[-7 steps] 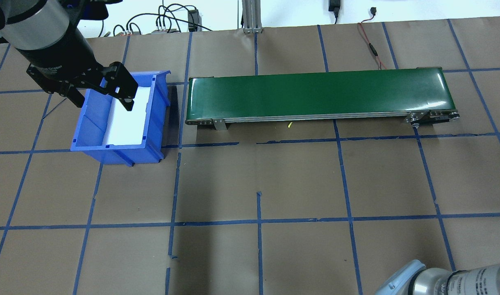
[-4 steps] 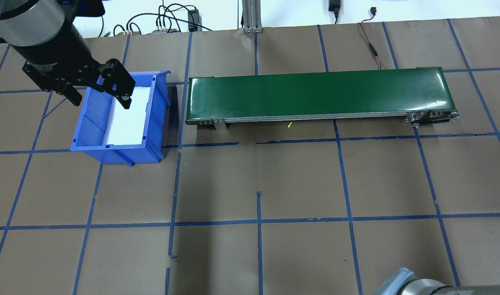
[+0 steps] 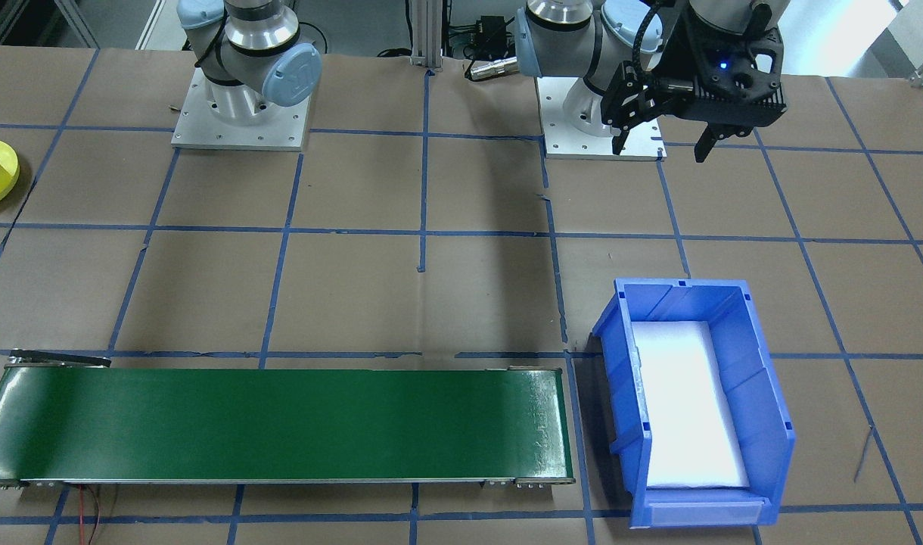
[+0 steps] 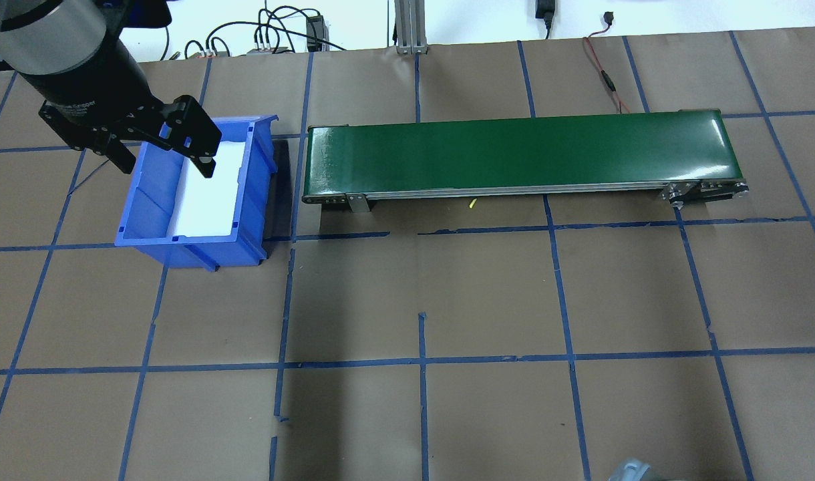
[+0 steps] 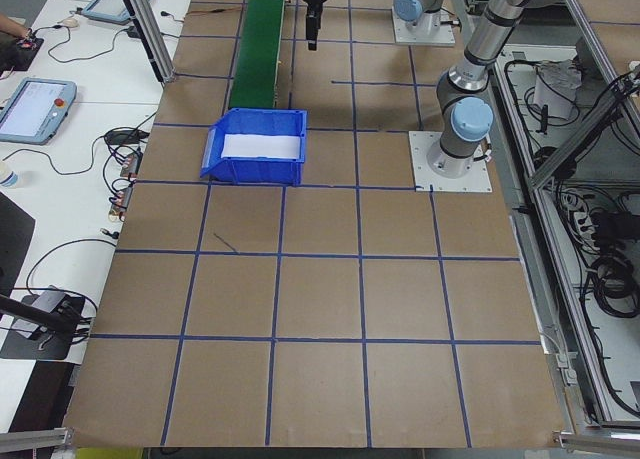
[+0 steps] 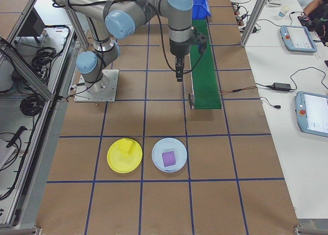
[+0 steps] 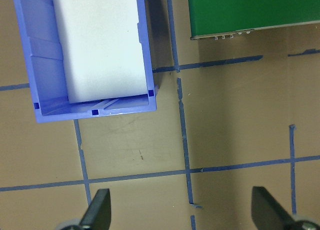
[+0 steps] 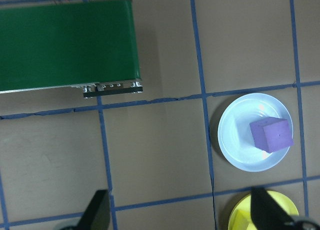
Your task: Move block left to right into plate
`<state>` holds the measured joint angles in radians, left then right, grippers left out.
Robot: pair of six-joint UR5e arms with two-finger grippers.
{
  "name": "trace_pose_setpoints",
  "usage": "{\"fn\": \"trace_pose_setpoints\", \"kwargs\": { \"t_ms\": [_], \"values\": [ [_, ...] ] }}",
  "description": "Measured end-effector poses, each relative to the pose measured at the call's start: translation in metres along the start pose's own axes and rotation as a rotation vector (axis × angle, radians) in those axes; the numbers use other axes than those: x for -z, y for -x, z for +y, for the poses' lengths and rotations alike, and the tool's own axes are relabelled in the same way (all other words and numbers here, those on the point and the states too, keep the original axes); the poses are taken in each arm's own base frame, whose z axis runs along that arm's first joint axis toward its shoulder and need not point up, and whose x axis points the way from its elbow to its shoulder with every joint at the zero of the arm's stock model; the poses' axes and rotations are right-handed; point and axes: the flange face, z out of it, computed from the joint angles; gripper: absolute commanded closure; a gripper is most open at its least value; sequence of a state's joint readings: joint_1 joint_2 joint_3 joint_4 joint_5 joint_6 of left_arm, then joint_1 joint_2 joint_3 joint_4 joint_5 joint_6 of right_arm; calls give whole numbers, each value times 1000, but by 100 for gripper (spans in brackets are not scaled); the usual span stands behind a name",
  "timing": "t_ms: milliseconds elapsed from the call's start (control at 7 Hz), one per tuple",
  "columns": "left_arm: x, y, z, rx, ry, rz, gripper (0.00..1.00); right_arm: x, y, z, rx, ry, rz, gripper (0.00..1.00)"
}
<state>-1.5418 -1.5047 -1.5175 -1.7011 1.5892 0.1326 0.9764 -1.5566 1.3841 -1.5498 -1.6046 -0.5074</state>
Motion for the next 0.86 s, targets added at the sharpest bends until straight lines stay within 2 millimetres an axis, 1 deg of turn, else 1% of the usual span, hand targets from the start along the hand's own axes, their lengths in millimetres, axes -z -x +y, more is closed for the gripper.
{"fn": "trace_pose_setpoints", "kwargs": {
  "t_ms": [143, 286, 429, 571, 714, 857],
  "values": [
    [-1, -1, 0, -1, 2, 1, 0, 29, 52, -11, 14, -31, 4, 0],
    [-2, -1, 1, -1, 3, 2, 0, 51, 103, -15, 35, -62, 0, 0],
    [-2, -1, 1, -1, 2, 3, 0, 68, 149, -11, 61, -89, -9, 0],
    [-2, -1, 1, -1, 2, 3, 0, 80, 197, -1, 79, -108, -25, 0],
    [-2, -2, 1, -1, 2, 3, 0, 86, 240, 9, 58, -115, -49, 0],
    [-2, -2, 1, -1, 2, 3, 0, 86, 276, 19, 16, -111, -76, 0]
  ]
}}
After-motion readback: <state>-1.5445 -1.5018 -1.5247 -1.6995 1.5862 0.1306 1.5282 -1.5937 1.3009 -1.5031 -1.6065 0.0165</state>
